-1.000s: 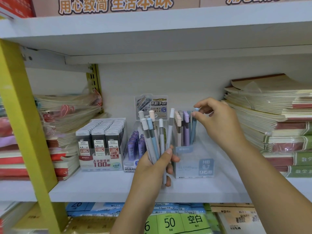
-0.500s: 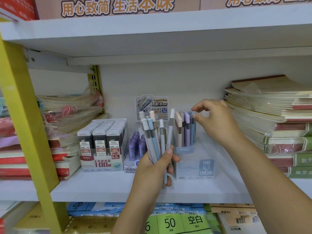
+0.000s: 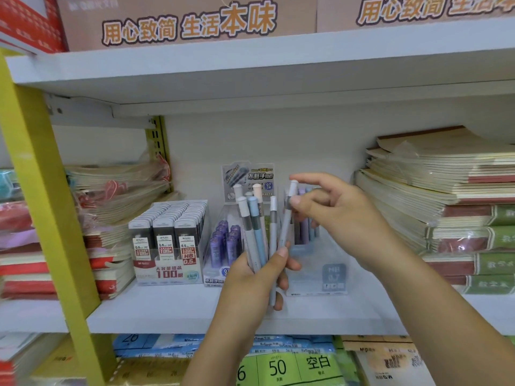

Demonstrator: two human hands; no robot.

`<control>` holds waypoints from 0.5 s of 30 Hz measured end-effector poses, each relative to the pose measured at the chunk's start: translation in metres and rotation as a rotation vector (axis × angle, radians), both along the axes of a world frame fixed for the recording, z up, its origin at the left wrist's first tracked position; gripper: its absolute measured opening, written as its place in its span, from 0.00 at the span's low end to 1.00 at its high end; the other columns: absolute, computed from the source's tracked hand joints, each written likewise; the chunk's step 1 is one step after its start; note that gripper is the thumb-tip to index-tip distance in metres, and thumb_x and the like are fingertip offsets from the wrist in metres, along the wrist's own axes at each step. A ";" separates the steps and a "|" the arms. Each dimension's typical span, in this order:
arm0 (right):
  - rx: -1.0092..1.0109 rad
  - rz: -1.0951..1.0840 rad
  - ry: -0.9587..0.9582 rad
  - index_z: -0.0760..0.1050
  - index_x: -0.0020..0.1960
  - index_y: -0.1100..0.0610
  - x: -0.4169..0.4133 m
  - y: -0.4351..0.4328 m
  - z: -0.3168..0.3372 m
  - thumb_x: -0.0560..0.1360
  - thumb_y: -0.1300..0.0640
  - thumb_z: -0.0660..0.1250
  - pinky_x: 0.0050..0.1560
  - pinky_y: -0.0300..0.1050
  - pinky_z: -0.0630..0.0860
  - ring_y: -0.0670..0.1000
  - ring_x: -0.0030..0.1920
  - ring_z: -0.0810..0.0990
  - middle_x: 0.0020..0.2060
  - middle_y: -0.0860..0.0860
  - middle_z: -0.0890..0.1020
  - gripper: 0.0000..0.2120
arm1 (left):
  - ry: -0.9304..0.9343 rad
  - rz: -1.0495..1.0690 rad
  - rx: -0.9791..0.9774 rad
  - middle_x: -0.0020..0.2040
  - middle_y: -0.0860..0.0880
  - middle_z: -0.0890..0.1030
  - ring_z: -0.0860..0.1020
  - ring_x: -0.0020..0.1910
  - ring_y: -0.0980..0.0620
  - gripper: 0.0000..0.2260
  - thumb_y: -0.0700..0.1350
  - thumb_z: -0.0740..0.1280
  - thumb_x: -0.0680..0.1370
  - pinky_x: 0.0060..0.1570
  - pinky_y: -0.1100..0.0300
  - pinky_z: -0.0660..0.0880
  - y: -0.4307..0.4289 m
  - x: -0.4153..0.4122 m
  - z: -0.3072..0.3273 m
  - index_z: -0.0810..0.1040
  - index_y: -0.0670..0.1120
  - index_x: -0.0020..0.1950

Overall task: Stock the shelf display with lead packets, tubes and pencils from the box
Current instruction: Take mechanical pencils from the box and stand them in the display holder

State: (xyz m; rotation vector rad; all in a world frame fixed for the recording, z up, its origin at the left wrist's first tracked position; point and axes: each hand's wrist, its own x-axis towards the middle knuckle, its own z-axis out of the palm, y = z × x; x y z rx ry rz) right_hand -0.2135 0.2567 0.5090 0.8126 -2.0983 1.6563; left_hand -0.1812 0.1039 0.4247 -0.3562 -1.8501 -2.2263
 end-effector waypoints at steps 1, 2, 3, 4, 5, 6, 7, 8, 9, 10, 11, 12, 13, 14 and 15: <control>-0.024 0.030 -0.015 0.77 0.57 0.45 0.002 -0.001 0.000 0.75 0.57 0.70 0.37 0.31 0.74 0.44 0.38 0.83 0.38 0.49 0.86 0.13 | 0.006 -0.011 -0.003 0.42 0.47 0.85 0.74 0.32 0.55 0.06 0.50 0.69 0.78 0.26 0.60 0.70 0.001 0.000 0.000 0.85 0.54 0.50; -0.047 0.042 -0.027 0.77 0.56 0.46 0.003 -0.002 -0.001 0.75 0.59 0.71 0.36 0.32 0.74 0.45 0.37 0.83 0.37 0.51 0.86 0.13 | 0.007 -0.021 -0.001 0.42 0.47 0.85 0.75 0.32 0.54 0.06 0.51 0.69 0.77 0.26 0.60 0.70 0.002 0.000 0.000 0.85 0.53 0.51; -0.074 0.035 -0.030 0.77 0.55 0.47 0.003 -0.002 -0.001 0.75 0.60 0.70 0.35 0.34 0.75 0.46 0.36 0.83 0.37 0.52 0.86 0.12 | 0.007 -0.028 0.001 0.42 0.47 0.85 0.75 0.32 0.54 0.08 0.52 0.70 0.76 0.25 0.60 0.70 0.002 0.000 0.000 0.84 0.51 0.52; -0.121 0.008 -0.020 0.77 0.54 0.48 0.002 -0.001 0.001 0.75 0.61 0.70 0.33 0.35 0.75 0.47 0.36 0.83 0.37 0.52 0.85 0.11 | 0.006 -0.030 -0.002 0.42 0.47 0.86 0.75 0.32 0.54 0.11 0.54 0.70 0.74 0.26 0.60 0.70 0.002 0.001 0.001 0.84 0.51 0.52; -0.193 -0.037 0.004 0.76 0.53 0.48 0.001 0.001 0.003 0.76 0.61 0.69 0.32 0.36 0.74 0.47 0.35 0.82 0.37 0.53 0.85 0.11 | 0.003 -0.024 -0.008 0.43 0.47 0.86 0.75 0.32 0.54 0.13 0.55 0.70 0.72 0.26 0.61 0.71 0.001 0.001 0.001 0.84 0.51 0.52; -0.276 -0.093 0.043 0.75 0.53 0.47 0.000 0.006 0.006 0.77 0.62 0.68 0.31 0.36 0.74 0.47 0.35 0.82 0.37 0.53 0.85 0.11 | 0.001 -0.016 -0.010 0.43 0.47 0.86 0.75 0.32 0.54 0.13 0.56 0.70 0.71 0.26 0.61 0.71 0.001 0.000 0.001 0.84 0.52 0.51; -0.343 -0.157 0.098 0.73 0.52 0.46 -0.001 0.012 0.010 0.77 0.61 0.67 0.31 0.35 0.74 0.47 0.35 0.82 0.38 0.52 0.85 0.11 | -0.002 -0.004 -0.003 0.42 0.47 0.85 0.74 0.32 0.54 0.10 0.55 0.70 0.72 0.26 0.61 0.71 0.000 0.000 0.000 0.85 0.54 0.50; -0.368 -0.222 0.166 0.72 0.52 0.45 -0.002 0.019 0.012 0.77 0.60 0.67 0.33 0.35 0.74 0.46 0.36 0.82 0.38 0.53 0.84 0.11 | -0.006 0.007 0.011 0.41 0.47 0.85 0.74 0.31 0.54 0.07 0.54 0.70 0.74 0.26 0.61 0.71 -0.002 -0.001 0.000 0.85 0.55 0.49; -0.350 -0.281 0.231 0.72 0.53 0.43 -0.004 0.026 0.013 0.77 0.59 0.66 0.35 0.36 0.74 0.46 0.38 0.82 0.39 0.53 0.84 0.11 | -0.010 0.017 0.026 0.39 0.48 0.84 0.73 0.31 0.54 0.05 0.52 0.69 0.76 0.26 0.61 0.70 -0.003 -0.001 0.000 0.85 0.56 0.48; -0.297 -0.332 0.282 0.72 0.53 0.42 -0.006 0.031 0.012 0.76 0.58 0.66 0.38 0.36 0.74 0.45 0.39 0.81 0.40 0.52 0.83 0.12 | -0.010 0.026 0.027 0.37 0.49 0.82 0.72 0.30 0.54 0.06 0.50 0.68 0.78 0.26 0.62 0.70 -0.004 -0.002 -0.001 0.85 0.57 0.47; -0.221 -0.378 0.316 0.71 0.53 0.41 -0.009 0.035 0.010 0.76 0.58 0.66 0.40 0.35 0.74 0.45 0.40 0.80 0.40 0.50 0.82 0.12 | -0.011 0.035 0.018 0.35 0.50 0.80 0.72 0.30 0.54 0.07 0.49 0.67 0.80 0.26 0.62 0.70 -0.005 -0.003 -0.002 0.85 0.58 0.47; -0.133 -0.427 0.333 0.71 0.53 0.41 -0.013 0.038 0.007 0.76 0.58 0.67 0.40 0.35 0.73 0.44 0.40 0.79 0.40 0.48 0.82 0.13 | -0.010 0.042 0.010 0.33 0.51 0.79 0.72 0.30 0.55 0.08 0.49 0.66 0.80 0.26 0.62 0.70 -0.005 -0.004 -0.002 0.85 0.59 0.46; -0.047 -0.475 0.338 0.71 0.53 0.41 -0.018 0.040 0.003 0.76 0.58 0.67 0.40 0.36 0.73 0.44 0.40 0.78 0.39 0.46 0.81 0.13 | -0.011 0.048 0.009 0.32 0.52 0.77 0.72 0.30 0.55 0.09 0.49 0.66 0.80 0.26 0.62 0.70 -0.005 -0.004 -0.002 0.85 0.60 0.46; 0.029 -0.512 0.337 0.71 0.53 0.41 -0.022 0.041 0.000 0.76 0.57 0.67 0.40 0.38 0.72 0.43 0.40 0.77 0.39 0.44 0.80 0.13 | -0.009 0.050 0.011 0.31 0.52 0.76 0.72 0.29 0.56 0.09 0.49 0.66 0.80 0.26 0.62 0.70 -0.005 -0.005 -0.002 0.85 0.60 0.46; 0.088 -0.532 0.332 0.71 0.54 0.41 -0.027 0.041 -0.004 0.76 0.57 0.68 0.40 0.39 0.71 0.43 0.41 0.77 0.40 0.44 0.80 0.13 | -0.009 0.054 0.017 0.30 0.53 0.76 0.72 0.29 0.56 0.08 0.49 0.66 0.80 0.26 0.62 0.70 -0.005 -0.005 -0.002 0.85 0.60 0.47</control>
